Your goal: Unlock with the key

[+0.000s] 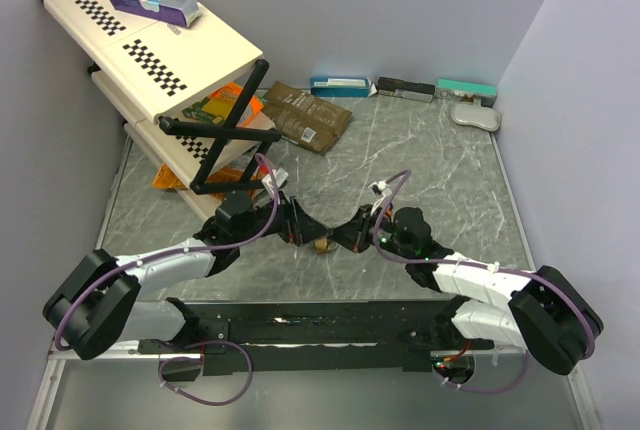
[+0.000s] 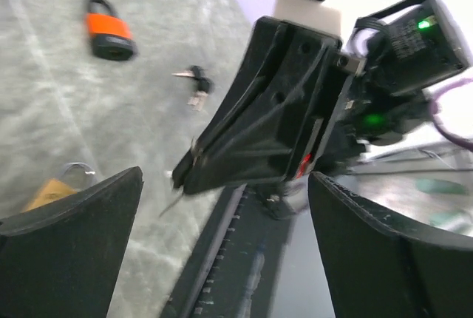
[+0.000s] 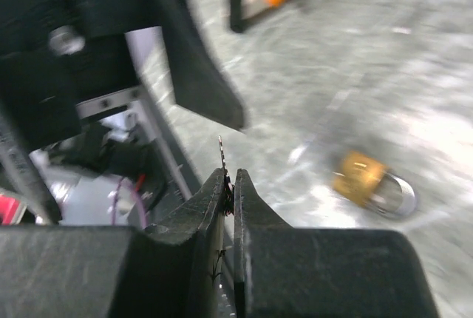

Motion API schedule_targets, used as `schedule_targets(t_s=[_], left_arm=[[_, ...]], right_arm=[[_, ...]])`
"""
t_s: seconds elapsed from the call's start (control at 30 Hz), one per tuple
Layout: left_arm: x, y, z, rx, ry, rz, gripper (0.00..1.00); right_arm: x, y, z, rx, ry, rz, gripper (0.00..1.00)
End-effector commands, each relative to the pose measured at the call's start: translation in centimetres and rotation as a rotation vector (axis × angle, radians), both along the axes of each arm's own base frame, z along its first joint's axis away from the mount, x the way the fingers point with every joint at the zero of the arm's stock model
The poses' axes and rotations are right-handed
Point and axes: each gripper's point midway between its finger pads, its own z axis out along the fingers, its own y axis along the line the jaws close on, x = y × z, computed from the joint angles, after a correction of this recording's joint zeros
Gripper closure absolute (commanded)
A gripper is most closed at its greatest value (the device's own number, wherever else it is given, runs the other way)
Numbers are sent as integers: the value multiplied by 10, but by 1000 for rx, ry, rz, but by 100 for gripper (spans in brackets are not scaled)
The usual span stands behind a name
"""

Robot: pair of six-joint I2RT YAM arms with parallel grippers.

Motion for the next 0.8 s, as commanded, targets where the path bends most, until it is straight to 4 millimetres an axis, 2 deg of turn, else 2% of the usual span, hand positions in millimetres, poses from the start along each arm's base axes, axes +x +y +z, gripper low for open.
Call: schedule_targets(t_s=[0.0,0.07,0.1,0.23,0.37,0.47,0.53,0.77], left_arm=[[25,5,-3,102,-108,94,1],[38,8,-14,174,-126,141,1],[40,9,-28,222,-102,141,1],[49,6,-44,272,-123,138,1],[55,1,-58,297,-118,128,1],[57,-3,-78,327,-88,110,1],[56,-6,-80,313,-92,95,1],[46,-11,-107,342,-70,35,2]], right_arm=[[21,-24,-8,-31,44,-143,100],[24,-33,-17,-73,71,-182,100],[25,-38,-16,-80,68,-200,100],[30,-57,-22,-127,77,-288,100],[32,-70,-15,-123,61,-344,100],[31,-75,-13,-127,51,-361,100],[31,-76,-11,-127,44,-365,100],[32,-78,-10,-128,39,-367,100]])
